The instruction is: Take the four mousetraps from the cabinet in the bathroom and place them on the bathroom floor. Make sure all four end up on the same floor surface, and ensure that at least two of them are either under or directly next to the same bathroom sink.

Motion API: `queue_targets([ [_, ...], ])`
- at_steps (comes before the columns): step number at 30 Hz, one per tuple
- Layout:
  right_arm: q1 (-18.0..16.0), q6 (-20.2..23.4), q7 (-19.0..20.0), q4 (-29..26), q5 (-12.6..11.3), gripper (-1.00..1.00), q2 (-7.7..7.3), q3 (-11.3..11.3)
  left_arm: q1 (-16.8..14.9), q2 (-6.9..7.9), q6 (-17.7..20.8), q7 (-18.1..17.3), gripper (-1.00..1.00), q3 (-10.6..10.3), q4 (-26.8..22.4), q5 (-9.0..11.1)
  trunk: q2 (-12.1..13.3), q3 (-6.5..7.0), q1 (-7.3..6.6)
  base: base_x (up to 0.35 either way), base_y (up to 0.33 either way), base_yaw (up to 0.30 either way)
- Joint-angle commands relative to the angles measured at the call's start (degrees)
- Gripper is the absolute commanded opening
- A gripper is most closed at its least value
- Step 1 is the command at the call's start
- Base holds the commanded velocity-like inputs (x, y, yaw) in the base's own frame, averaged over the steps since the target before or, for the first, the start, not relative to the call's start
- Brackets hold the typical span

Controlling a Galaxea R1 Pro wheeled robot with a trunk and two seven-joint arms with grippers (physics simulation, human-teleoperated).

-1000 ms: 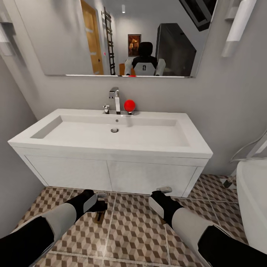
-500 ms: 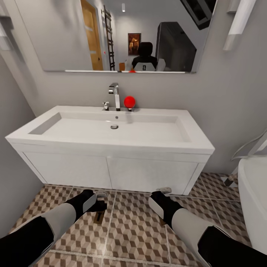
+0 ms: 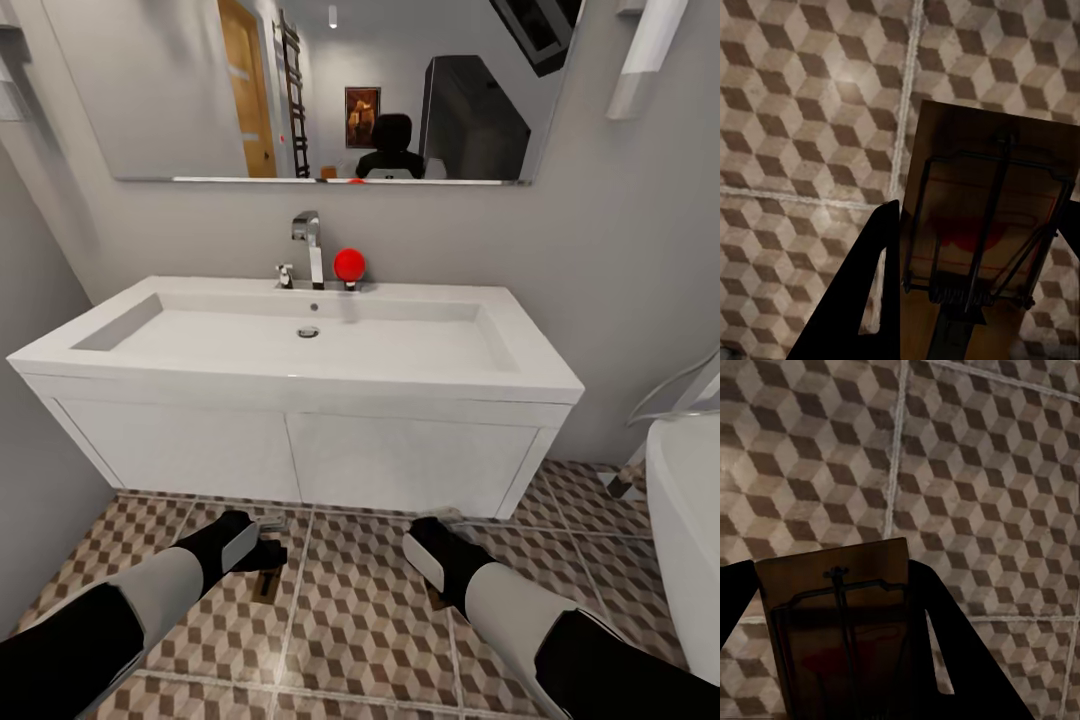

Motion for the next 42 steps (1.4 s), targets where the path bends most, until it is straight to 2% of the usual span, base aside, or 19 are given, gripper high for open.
queue_targets([
  [1, -0.05, 0.28, 0.28, -0.05, -0.58, -1.0, -0.01, 0.49, -0.02, 0.08, 0.27, 0.67, -1.0, 0.35, -0.17, 0.44, -0.44, -0.23, 0.22, 0.0, 0.0, 0.0],
  [3, -0.05, 0.79, 4.73, 0.3, -0.66, -1.0, -0.07, 0.49, -0.02, 0.25, 0.3, 0.67, -1.0, 2.23, -0.13, 0.42, -1.24, -0.59, 0.66, 0.0, 0.0, 0.0],
  [5, -0.07, 2.26, 8.99, 1.87, -0.66, -1.0, -0.12, 0.45, -0.02, 0.22, 0.38, 0.67, -1.0, 2.91, 0.0, 0.43, -2.04, -0.95, 1.1, 0.0, 0.0, 0.0],
  [7, -0.11, 4.07, 10.62, 3.22, -0.63, -1.0, -0.14, 0.34, -0.02, 0.01, 0.82, 0.67, -1.0, 3.11, 0.15, 0.43, -2.84, -1.31, 1.54, 0.0, 0.0, 0.0],
  [8, -0.12, 5.11, 11.15, 3.75, -0.61, -1.0, -0.14, -0.03, -0.02, -0.09, 2.38, 0.65, -1.0, 3.18, 0.18, 0.48, -3.25, -1.49, 1.76, 0.0, 0.0, 0.0],
  [12, -0.14, 5.99, 11.59, 4.3, -0.6, -1.0, -0.14, -1.75, -0.02, -0.13, 7.04, 0.6, -1.0, 3.36, -0.09, 0.46, -4.85, -2.21, 2.63, 0.0, 0.0, 0.0],
  [15, -0.14, 6.16, 11.67, 4.43, -0.56, -1.0, -0.14, -2.51, -0.02, -0.17, 8.3, 0.59, -1.0, 3.47, -0.17, 0.44, -6.05, -2.75, 3.29, 0.0, 0.0, 0.0],
  [42, -0.15, 5.63, 11.61, 4.3, -0.25, -1.0, -0.14, -2.78, -0.02, -0.45, 8.65, 0.58, -1.0, 3.51, -0.25, 0.43, -16.88, -7.59, 9.22, 0.0, 0.0, 0.0],
])
